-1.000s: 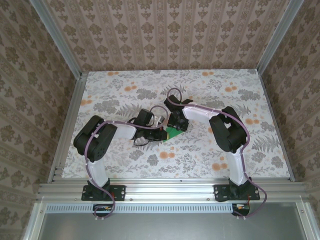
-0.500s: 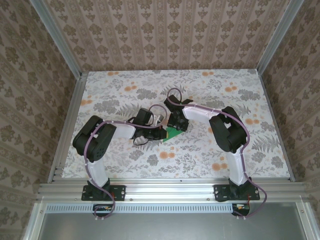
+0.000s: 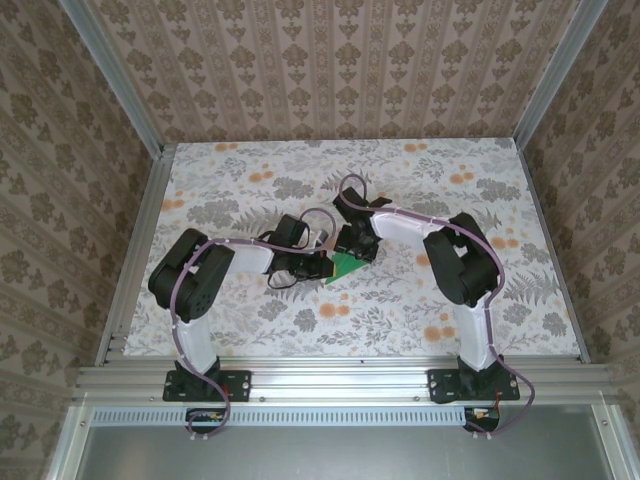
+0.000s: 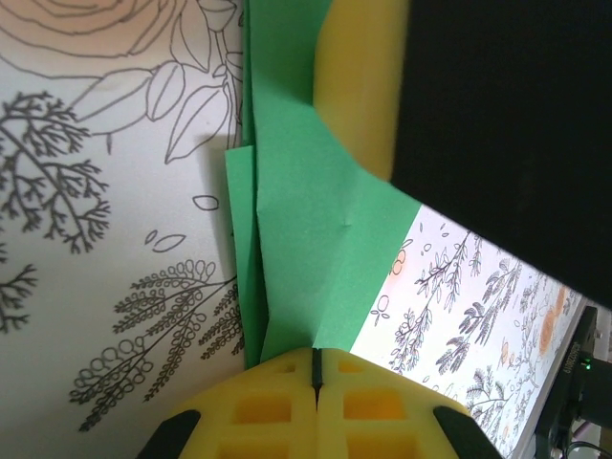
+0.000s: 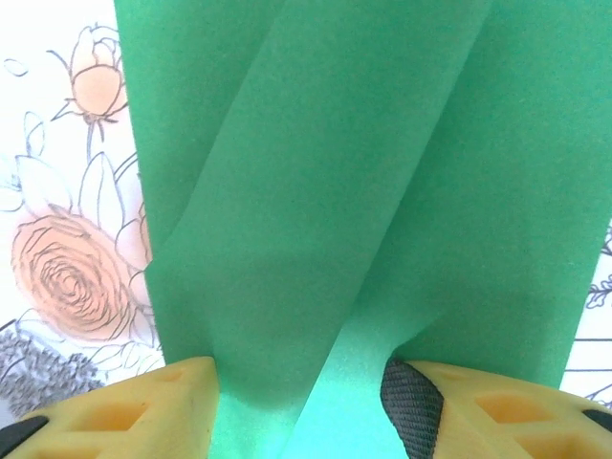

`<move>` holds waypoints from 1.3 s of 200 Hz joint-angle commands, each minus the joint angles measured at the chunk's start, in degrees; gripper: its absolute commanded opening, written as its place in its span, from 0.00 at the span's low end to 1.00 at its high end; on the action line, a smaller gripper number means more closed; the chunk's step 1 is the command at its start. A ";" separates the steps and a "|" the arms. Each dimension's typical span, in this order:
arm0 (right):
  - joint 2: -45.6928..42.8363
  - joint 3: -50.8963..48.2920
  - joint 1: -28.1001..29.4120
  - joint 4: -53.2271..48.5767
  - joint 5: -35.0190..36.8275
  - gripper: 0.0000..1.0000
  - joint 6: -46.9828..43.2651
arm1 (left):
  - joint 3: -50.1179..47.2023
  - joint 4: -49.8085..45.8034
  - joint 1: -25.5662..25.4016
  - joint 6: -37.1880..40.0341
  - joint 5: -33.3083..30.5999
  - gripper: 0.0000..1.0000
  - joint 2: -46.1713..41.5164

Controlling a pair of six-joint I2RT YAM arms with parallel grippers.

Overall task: Fold a paper plane with a square sheet of paper (pick it up from the middle)
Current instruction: Fourth fold the wing at the center of the table.

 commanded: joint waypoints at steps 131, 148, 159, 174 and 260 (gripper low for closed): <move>-12.81 -19.22 -0.72 26.74 -18.13 0.09 -7.87 | -0.12 -8.29 0.44 1.75 -3.26 0.00 4.07; -10.76 -19.10 -0.72 27.07 -18.05 0.03 -7.88 | -0.05 -8.19 0.53 1.70 -3.29 0.00 4.07; -9.63 -19.01 -0.72 27.01 -17.94 0.00 -7.86 | -0.10 -8.22 0.52 1.76 -3.30 0.00 4.07; -8.71 -19.03 -0.72 26.45 -17.71 0.00 -7.95 | -0.23 -8.06 0.48 1.68 -3.32 0.00 4.07; -4.92 -21.88 -1.29 30.27 -22.79 0.00 -9.43 | 0.00 -8.20 0.53 1.58 -3.46 0.00 4.27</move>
